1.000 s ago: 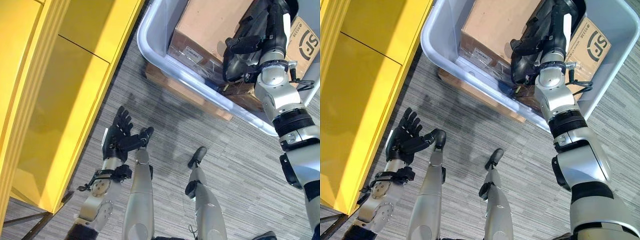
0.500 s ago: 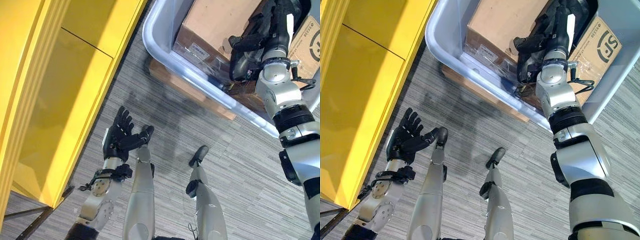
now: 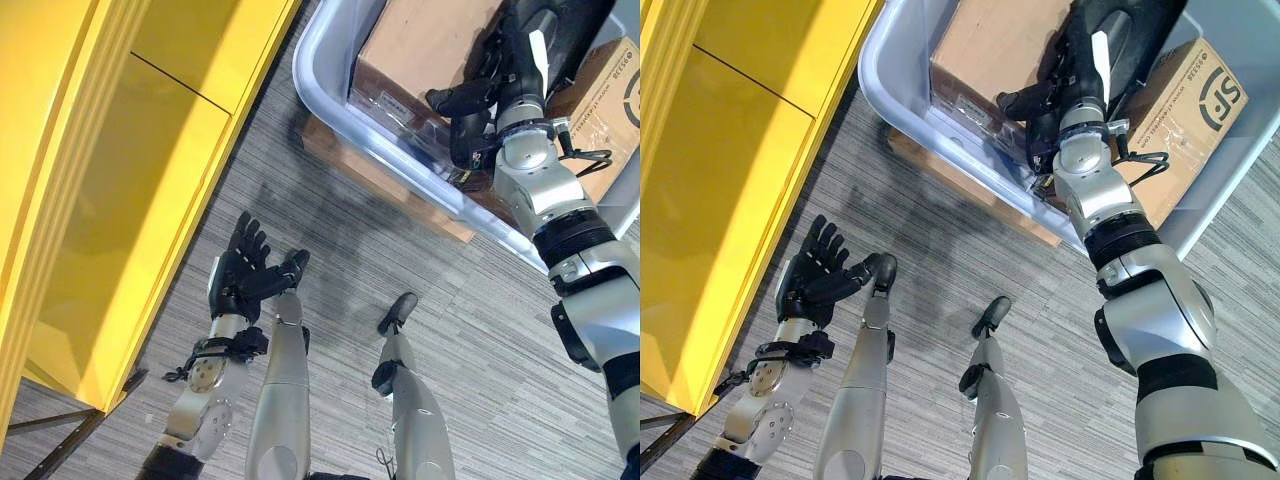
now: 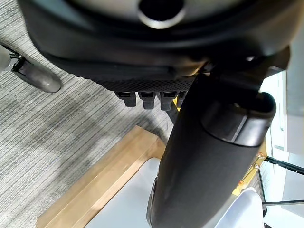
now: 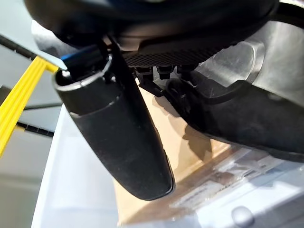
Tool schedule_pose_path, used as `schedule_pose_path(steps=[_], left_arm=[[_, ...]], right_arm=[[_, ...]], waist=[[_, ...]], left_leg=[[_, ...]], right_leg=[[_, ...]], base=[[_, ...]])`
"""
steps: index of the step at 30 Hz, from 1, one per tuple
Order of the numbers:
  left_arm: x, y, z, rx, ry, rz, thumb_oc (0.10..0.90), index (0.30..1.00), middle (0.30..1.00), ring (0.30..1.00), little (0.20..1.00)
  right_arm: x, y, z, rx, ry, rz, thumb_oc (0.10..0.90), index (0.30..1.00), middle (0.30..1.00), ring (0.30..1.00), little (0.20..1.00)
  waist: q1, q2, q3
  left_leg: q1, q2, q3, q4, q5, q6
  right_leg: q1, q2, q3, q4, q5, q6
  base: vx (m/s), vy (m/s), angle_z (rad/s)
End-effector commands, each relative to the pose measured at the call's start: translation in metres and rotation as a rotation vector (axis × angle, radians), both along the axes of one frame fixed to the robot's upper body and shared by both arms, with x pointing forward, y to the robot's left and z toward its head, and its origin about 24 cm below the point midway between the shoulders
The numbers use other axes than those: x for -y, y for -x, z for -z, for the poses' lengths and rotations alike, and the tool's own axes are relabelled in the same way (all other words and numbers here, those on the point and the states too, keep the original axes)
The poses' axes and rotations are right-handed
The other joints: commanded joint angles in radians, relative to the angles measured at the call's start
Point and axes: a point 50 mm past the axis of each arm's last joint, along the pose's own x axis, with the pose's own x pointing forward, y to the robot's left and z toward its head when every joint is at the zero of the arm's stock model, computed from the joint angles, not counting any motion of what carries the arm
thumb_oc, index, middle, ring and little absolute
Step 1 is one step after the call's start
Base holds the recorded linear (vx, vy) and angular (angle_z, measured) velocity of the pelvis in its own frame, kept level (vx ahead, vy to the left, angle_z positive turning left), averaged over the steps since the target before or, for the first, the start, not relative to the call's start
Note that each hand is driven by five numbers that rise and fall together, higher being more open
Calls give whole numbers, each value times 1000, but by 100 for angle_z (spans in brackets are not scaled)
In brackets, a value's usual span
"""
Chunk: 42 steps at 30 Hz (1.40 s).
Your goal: Move parts from the plastic box to the shelf.
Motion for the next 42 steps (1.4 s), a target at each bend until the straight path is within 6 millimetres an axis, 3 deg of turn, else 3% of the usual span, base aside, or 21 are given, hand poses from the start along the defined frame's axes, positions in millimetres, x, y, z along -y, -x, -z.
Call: schedule_pose_path(steps=[1,6,9,23,28,30,32,34,38,39,42], left_arm=[[-1,12,-25,143,38,17,900,1000,1000,1000,1000],[-3,12,-26,148,36,12,900,1000,1000,1000,1000],[-6,13,-26,150,27,1,900,1000,1000,1000,1000],[-13,17,-29,167,10,-22,900,1000,1000,1000,1000],[-17,18,-30,173,-5,-35,900,1000,1000,1000,1000],[-18,19,-30,175,-8,-37,900,1000,1000,1000,1000],[-18,18,-33,186,-10,-33,900,1000,1000,1000,1000],[-18,19,-32,184,-7,-33,900,1000,1000,1000,1000],[-16,18,-31,182,-9,-31,900,1000,1000,1000,1000],[-16,17,-32,188,-10,-30,900,1000,1000,1000,1000],[-17,17,-30,178,-12,-35,900,1000,1000,1000,1000]], right_arm=[[-14,27,-80,294,128,-88,900,1000,1000,1000,1000],[-31,35,-87,341,234,-130,900,1000,1000,1000,1000],[-55,49,-93,410,385,-197,900,1000,1000,1000,1000],[-72,67,-99,475,696,-214,900,1000,1000,1000,1000],[-66,70,-99,473,853,-162,900,1000,1000,1000,1000],[-55,68,-100,450,930,-99,900,1000,1000,1000,1000],[-51,68,-102,449,934,-82,900,1000,1000,1000,1000],[-39,61,-96,400,910,-56,900,1000,1000,1000,1000],[-27,54,-90,356,837,-41,900,1000,1000,1000,1000],[-25,54,-90,355,824,-35,900,1000,1000,1000,1000],[-23,50,-83,328,788,-47,900,1000,1000,1000,1000]], waist=[[19,-15,-8],[21,-21,-8],[20,-29,-8],[28,-46,-8],[20,-56,-8],[18,-60,-8],[18,-58,-8],[14,-62,-8],[10,-59,-8],[11,-57,-8],[10,-57,-8]], left_leg=[[1,-20,74,-21,-22,41],[3,-20,74,-19,-24,43],[6,-21,74,-20,-25,42],[11,-22,66,-20,-26,42],[15,-17,69,-19,-26,41],[17,-15,69,-19,-26,40],[-4,-15,73,-19,-1,50],[17,-13,71,-16,-27,41],[17,-11,72,-17,-25,42],[-3,-12,78,-15,-1,51],[15,-10,74,-14,-25,42]], right_leg=[[252,-16,37,92,-250,76],[258,-14,38,89,-248,76],[264,-12,34,83,-248,78],[278,-5,30,82,-253,76],[278,-4,33,83,-253,77],[281,-4,34,82,-255,76],[262,-4,26,82,-240,74],[279,-2,34,84,-255,76],[275,-2,37,86,-254,76],[257,-2,31,86,-239,73],[272,-2,41,88,-254,75]], base=[[0,0,0],[0,0,0],[0,0,0],[0,0,0],[0,0,0],[0,0,0],[-64,30,0],[22,-19,0],[-7,0,0],[0,0,0],[-7,-2,-1]])
